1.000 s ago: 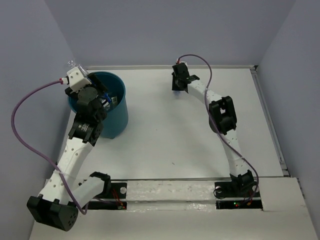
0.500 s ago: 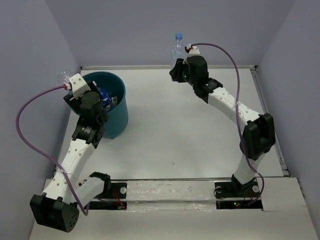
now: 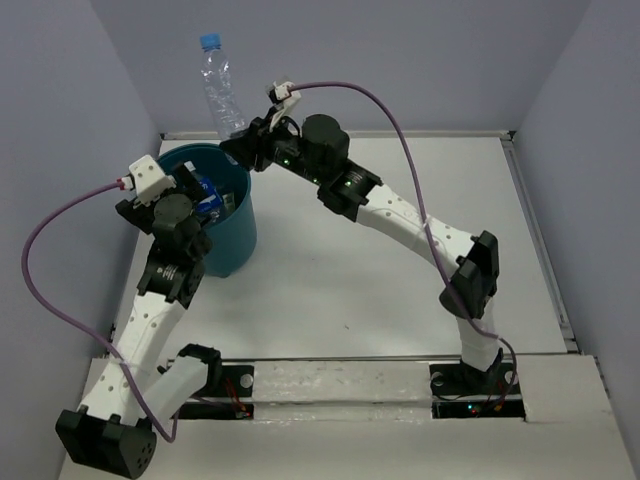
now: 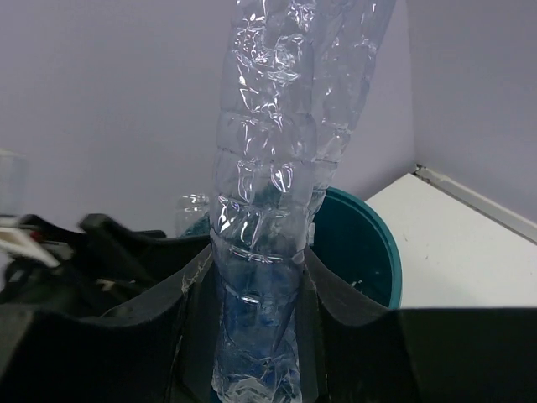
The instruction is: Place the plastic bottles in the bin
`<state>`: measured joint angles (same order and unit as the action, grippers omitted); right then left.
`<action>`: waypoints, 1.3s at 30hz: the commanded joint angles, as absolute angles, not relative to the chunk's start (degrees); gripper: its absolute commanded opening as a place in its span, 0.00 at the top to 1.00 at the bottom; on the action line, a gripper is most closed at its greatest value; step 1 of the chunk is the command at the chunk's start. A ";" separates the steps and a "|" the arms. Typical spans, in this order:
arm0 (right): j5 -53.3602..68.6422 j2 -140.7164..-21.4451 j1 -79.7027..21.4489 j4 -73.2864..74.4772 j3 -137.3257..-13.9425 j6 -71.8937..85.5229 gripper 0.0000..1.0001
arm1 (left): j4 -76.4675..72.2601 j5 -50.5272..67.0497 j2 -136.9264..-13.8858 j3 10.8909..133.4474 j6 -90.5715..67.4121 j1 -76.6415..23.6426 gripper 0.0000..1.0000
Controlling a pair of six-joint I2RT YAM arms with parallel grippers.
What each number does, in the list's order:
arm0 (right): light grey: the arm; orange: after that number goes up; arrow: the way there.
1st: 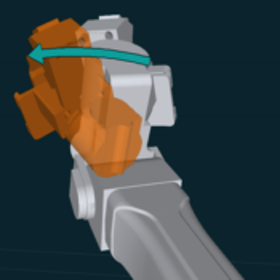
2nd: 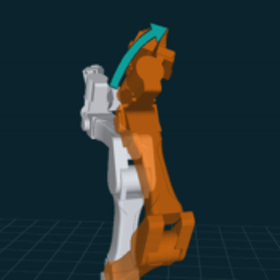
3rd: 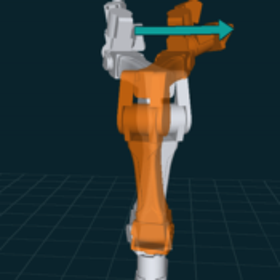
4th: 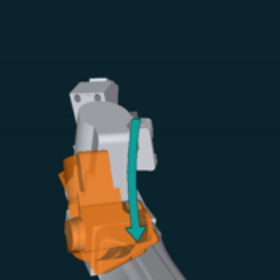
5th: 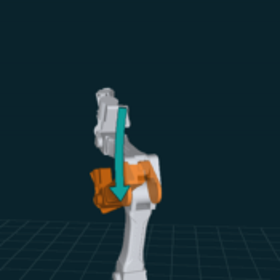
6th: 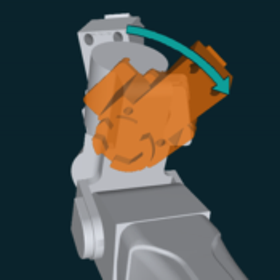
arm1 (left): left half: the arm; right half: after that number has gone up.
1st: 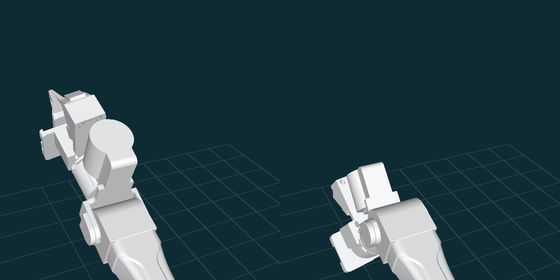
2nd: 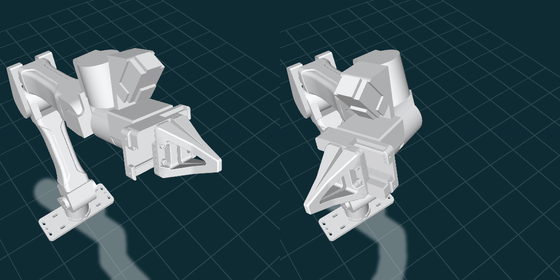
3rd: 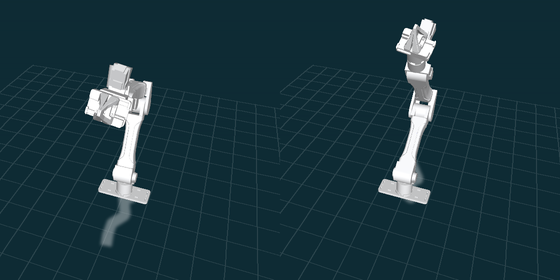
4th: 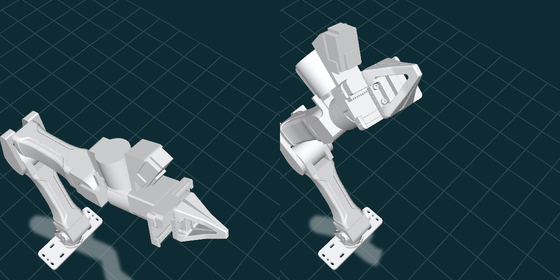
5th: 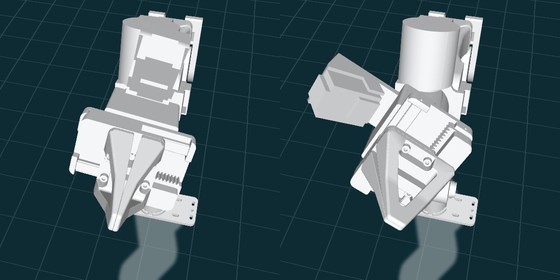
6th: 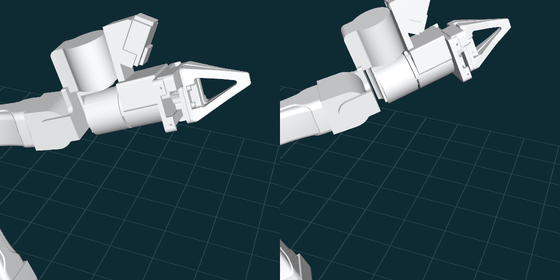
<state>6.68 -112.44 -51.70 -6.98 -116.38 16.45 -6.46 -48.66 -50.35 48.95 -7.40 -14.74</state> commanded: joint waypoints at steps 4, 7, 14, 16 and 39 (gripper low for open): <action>8.34 -120.57 -52.65 -10.81 -124.01 16.96 0.84 | -10.89 -44.39 -39.47 49.57 -9.75 -14.50 0.01; 9.84 -124.35 -53.70 -10.03 -126.81 16.27 0.84 | -12.47 -42.72 -34.91 48.96 -10.02 -14.33 0.01; 4.76 -126.74 -58.27 -9.84 -123.23 11.51 0.36 | -15.20 -38.24 -29.98 47.20 -10.28 -14.24 0.01; 3.35 -123.94 -58.27 -12.55 -120.25 11.86 0.13 | -16.08 -37.09 -28.40 46.94 -10.81 -14.15 0.01; -7.80 -78.30 -58.80 -12.83 -86.03 4.40 0.00 | -1.42 -3.82 -24.00 63.55 -16.61 -14.15 0.01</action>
<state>0.36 -94.15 -58.57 -10.24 -99.22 8.49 -4.84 -18.06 -26.20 63.05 -15.14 -14.50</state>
